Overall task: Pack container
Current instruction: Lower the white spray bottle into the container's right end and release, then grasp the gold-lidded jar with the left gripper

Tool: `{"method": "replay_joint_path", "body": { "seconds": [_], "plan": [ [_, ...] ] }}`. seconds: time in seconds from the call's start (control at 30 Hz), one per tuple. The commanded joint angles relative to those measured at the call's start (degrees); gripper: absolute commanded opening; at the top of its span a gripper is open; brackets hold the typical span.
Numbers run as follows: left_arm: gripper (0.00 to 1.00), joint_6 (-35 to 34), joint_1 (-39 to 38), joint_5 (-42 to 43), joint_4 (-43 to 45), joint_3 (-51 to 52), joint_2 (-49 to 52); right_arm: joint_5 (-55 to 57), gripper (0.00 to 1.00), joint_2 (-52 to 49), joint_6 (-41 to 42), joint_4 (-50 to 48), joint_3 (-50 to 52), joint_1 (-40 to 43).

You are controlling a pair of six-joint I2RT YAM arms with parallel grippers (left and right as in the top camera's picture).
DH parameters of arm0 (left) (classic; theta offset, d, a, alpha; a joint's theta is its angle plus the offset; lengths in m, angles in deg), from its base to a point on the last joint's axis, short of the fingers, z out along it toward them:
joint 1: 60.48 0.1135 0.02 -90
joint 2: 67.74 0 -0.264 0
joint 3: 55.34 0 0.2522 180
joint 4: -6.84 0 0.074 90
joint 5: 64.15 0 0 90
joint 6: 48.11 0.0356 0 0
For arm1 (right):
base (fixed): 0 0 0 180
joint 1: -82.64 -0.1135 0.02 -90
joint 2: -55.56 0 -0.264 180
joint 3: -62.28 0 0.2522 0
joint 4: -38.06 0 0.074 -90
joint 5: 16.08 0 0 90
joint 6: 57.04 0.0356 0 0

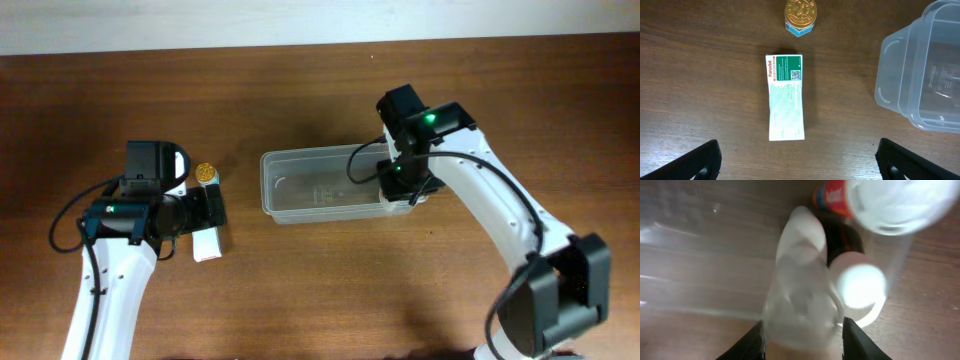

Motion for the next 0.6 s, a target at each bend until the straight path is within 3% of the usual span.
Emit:
{"method": "replay_joint_path", "body": {
  "seconds": [0.0,0.2,0.23,0.4,0.57],
  "plan": [
    [0.99,-0.52,0.31,0.59,0.17,-1.14,0.26,2.01,0.46,10.05,0.76,-0.26,-5.9,0.46],
    [0.99,-0.52,0.31,0.57,-0.52,-5.35,1.84,3.17,0.7,21.11,3.08,-0.98,-6.67,11.78],
    [0.99,-0.52,0.31,0.55,-1.01,-8.9,4.2,2.43,0.72,22.05,2.8,0.96,-6.67,17.31],
    [0.99,-0.55,0.72,-0.02,-1.86,-19.67,17.14,-4.04,0.72,20.35,-1.92,5.53,-4.33,28.48],
    [0.99,-0.57,2.16,0.2,0.44,-22.97,30.77,-4.76,0.72,17.99,-2.99,5.27,0.24,32.2]
  ]
}}
